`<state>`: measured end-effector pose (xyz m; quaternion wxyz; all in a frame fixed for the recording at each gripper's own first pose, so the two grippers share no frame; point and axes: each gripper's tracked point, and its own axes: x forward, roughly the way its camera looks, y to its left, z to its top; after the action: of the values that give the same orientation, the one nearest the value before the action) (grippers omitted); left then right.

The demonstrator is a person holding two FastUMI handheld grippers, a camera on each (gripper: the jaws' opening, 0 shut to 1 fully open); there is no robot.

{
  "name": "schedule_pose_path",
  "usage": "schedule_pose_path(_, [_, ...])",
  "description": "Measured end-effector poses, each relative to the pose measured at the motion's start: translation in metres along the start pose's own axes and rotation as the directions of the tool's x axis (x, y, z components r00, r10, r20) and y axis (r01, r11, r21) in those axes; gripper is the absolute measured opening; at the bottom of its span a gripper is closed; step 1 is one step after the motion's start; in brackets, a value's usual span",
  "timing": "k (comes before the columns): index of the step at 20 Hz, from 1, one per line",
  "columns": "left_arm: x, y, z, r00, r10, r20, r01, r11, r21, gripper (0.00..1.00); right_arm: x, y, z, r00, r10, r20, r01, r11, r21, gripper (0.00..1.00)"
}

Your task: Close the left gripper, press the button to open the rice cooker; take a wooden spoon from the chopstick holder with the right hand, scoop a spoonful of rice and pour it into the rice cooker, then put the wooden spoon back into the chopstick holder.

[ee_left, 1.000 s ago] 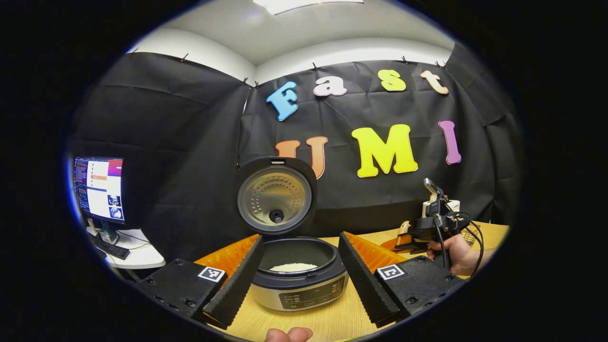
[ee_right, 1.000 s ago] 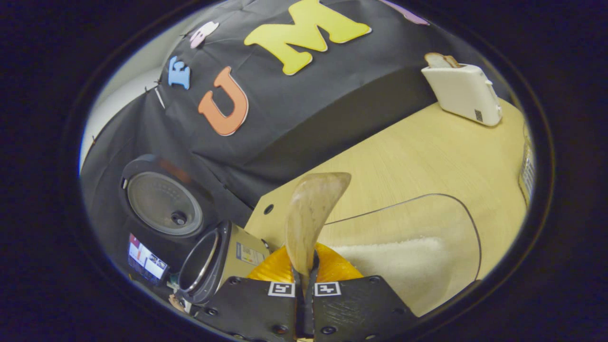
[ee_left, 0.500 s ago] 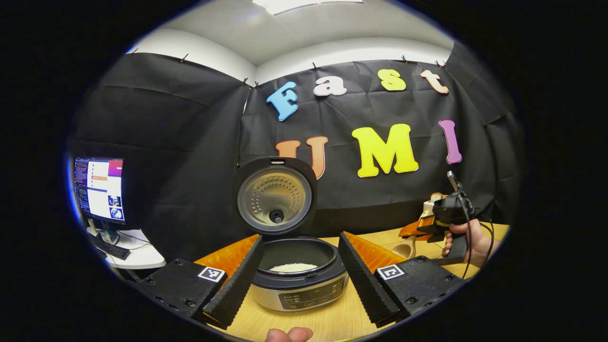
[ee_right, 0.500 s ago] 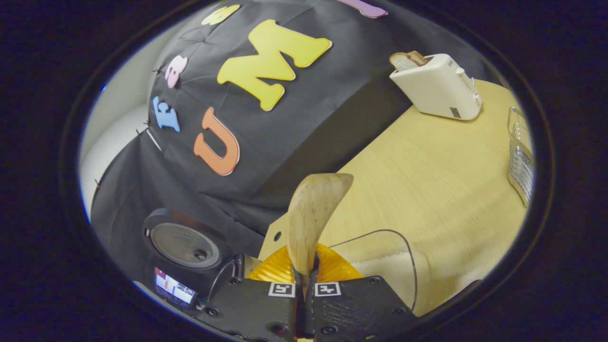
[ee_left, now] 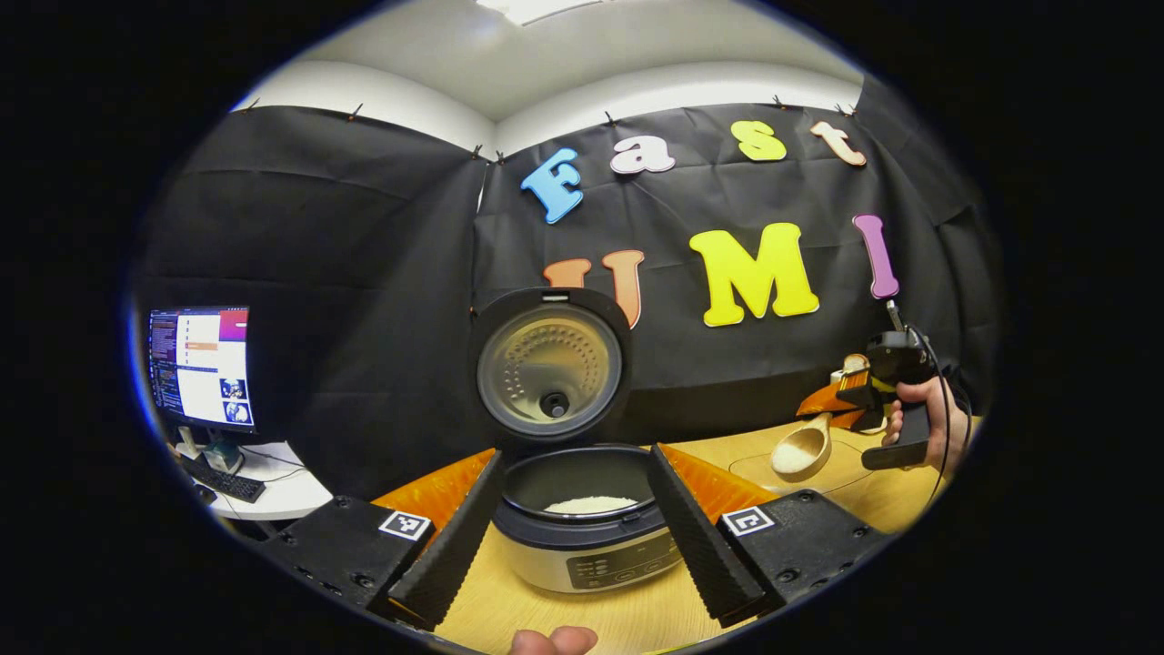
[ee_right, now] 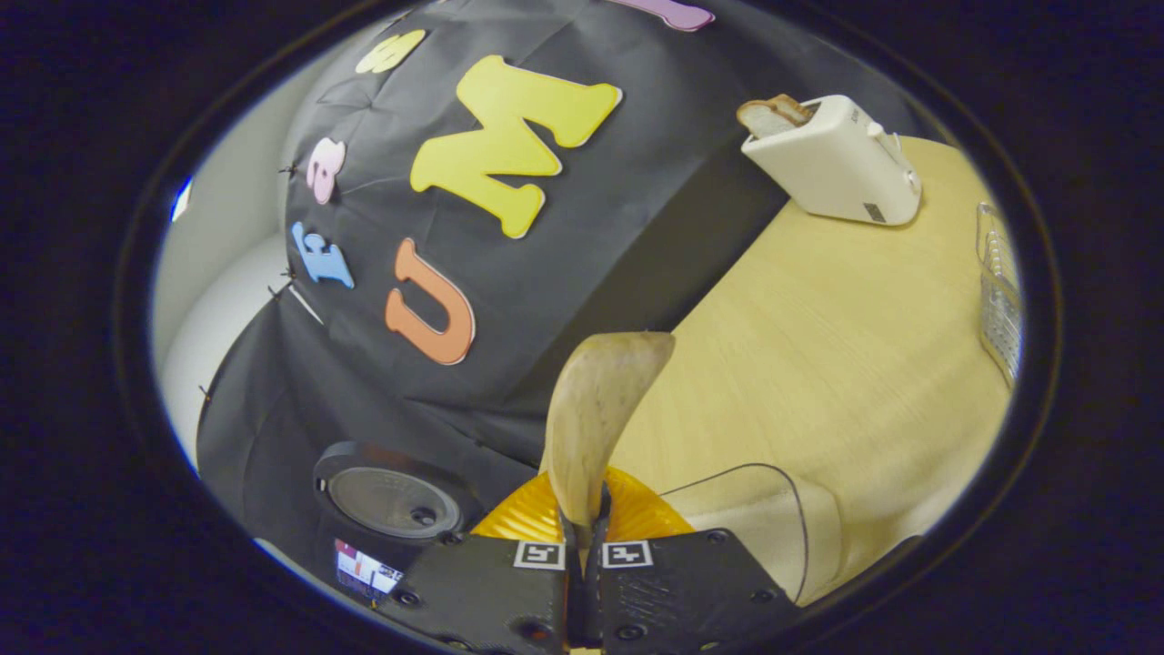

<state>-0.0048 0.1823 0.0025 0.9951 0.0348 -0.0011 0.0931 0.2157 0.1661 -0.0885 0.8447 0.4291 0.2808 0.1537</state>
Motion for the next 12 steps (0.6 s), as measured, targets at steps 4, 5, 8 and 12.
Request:
schedule_pose_path(4, [-0.001, 0.02, -0.007, 0.999, 0.031, -0.021, -0.031, 0.999, 0.013, 1.0, 0.012, 0.05, -0.003, 0.998, 0.064, -0.023, -0.065, 0.998, -0.02, 0.0])
schedule_pose_path(5, [-0.001, 0.024, -0.007, 0.999, 0.036, -0.021, -0.035, 0.999, 0.018, 1.0, 0.016, 0.066, -0.006, 0.996, 0.083, -0.03, -0.084, 0.996, -0.032, 0.0])
schedule_pose_path(8, [-0.006, 0.021, -0.012, 0.999, -0.005, -0.043, 0.005, 1.0, 0.003, 1.0, 0.031, 0.11, -0.018, 0.992, 0.12, -0.046, -0.125, 0.986, -0.112, 0.0])
schedule_pose_path(12, [-0.011, 0.034, -0.011, 0.998, 0.025, -0.053, -0.025, 1.0, 0.001, 1.0, 0.054, 0.159, -0.048, 0.983, 0.154, -0.098, -0.17, 0.968, -0.185, 0.0])
